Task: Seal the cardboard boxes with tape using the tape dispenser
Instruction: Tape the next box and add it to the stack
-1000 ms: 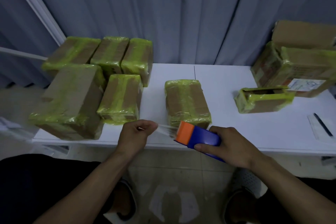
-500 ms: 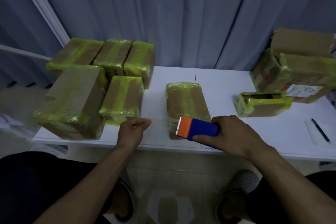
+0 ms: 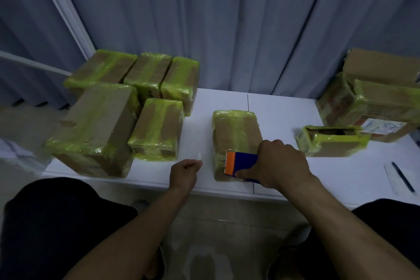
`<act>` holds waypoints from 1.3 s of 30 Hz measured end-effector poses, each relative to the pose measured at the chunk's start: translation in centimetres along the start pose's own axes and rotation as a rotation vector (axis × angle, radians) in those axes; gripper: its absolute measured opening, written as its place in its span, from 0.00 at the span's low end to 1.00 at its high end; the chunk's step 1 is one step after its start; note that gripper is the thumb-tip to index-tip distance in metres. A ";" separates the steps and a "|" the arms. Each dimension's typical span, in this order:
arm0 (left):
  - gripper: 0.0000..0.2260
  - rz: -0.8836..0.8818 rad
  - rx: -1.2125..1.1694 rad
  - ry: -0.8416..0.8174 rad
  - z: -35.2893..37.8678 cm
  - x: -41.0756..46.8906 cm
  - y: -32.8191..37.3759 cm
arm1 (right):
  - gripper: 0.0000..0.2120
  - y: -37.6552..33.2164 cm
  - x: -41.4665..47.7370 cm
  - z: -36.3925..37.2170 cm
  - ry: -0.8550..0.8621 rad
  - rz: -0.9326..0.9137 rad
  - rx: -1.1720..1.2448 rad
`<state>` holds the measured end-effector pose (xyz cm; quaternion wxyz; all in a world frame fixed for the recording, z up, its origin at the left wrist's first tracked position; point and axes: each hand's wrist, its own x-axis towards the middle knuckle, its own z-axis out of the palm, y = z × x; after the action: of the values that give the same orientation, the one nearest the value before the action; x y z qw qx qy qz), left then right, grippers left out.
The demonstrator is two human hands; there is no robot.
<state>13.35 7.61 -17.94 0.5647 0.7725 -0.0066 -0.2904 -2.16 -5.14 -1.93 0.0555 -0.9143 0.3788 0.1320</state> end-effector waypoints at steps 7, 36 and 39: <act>0.03 -0.020 -0.009 -0.044 2.9 1.1 -0.5 | 0.39 -0.7 1.6 0.0 -0.023 0.042 -0.053; 0.13 0.966 0.455 -0.377 1.5 1.6 0.7 | 0.40 1.9 2.8 1.2 -0.022 0.026 0.106; 0.13 1.092 0.635 -0.289 1.1 2.8 1.2 | 0.38 2.4 2.5 1.3 -0.036 -0.008 0.140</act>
<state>15.55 5.23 -18.35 0.3686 0.7404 -0.5602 -0.0462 -2.36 -8.27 -3.89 0.1267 -0.9071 0.3825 0.1213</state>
